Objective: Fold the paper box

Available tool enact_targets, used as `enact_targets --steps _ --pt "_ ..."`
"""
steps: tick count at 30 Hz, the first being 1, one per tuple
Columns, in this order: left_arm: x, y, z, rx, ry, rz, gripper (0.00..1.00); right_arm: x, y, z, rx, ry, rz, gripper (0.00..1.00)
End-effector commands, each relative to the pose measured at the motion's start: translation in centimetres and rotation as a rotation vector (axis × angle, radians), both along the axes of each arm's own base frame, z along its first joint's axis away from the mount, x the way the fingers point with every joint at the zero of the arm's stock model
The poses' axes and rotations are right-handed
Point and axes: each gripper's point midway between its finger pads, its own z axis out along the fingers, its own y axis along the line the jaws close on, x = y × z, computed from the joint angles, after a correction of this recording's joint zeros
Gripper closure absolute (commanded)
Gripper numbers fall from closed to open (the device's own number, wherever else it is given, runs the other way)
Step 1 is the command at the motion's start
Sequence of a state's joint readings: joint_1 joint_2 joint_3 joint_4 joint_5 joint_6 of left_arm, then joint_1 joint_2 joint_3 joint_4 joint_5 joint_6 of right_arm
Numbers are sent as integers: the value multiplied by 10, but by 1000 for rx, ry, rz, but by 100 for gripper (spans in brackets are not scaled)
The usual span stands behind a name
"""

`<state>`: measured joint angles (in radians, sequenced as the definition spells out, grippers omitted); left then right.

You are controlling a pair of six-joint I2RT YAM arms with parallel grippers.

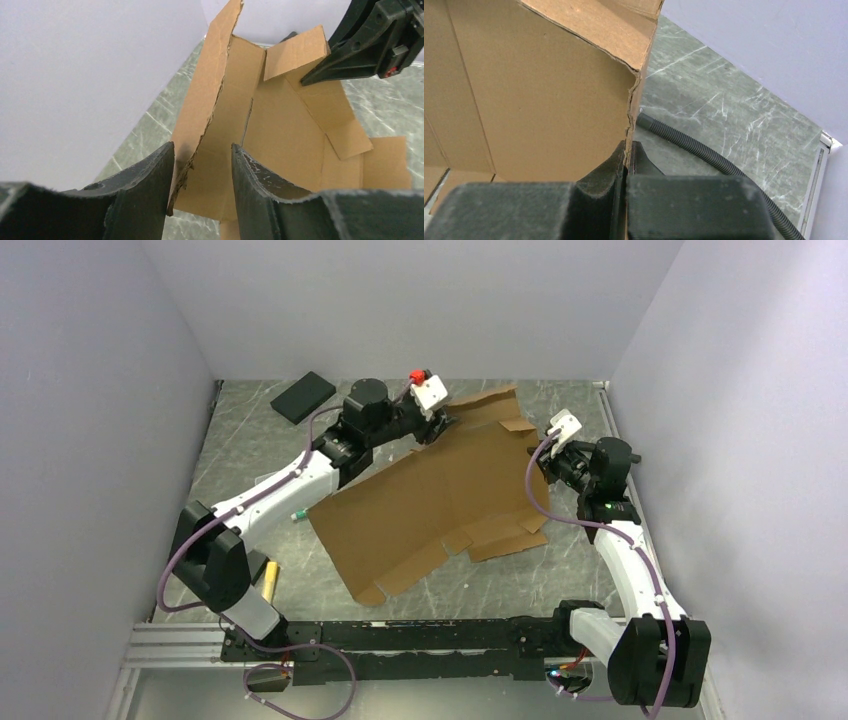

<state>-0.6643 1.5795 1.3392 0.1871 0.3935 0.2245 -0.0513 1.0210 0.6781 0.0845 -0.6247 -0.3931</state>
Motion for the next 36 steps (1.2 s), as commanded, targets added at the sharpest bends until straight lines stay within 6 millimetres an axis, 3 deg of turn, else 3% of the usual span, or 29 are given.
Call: enact_targets --steps 1,6,8,12,19,24,32,36 --pt "7 4 34 39 -242 112 50 8 2 30 7 -90 4 100" --pt "20 1 35 142 -380 240 50 8 4 29 12 -84 14 100" --pt "21 -5 30 179 -405 245 58 8 4 27 14 -77 16 100" --pt "21 -13 27 215 -422 231 100 7 5 27 17 -71 22 100" --pt "19 -3 38 253 -462 317 100 11 7 27 44 -31 20 100" --pt "15 17 59 204 -478 421 100 14 8 20 76 21 16 86" --pt "5 33 62 174 -469 456 100 15 13 3 100 78 46 72" --pt "0 36 62 166 -469 450 100 19 14 -9 96 102 49 71"
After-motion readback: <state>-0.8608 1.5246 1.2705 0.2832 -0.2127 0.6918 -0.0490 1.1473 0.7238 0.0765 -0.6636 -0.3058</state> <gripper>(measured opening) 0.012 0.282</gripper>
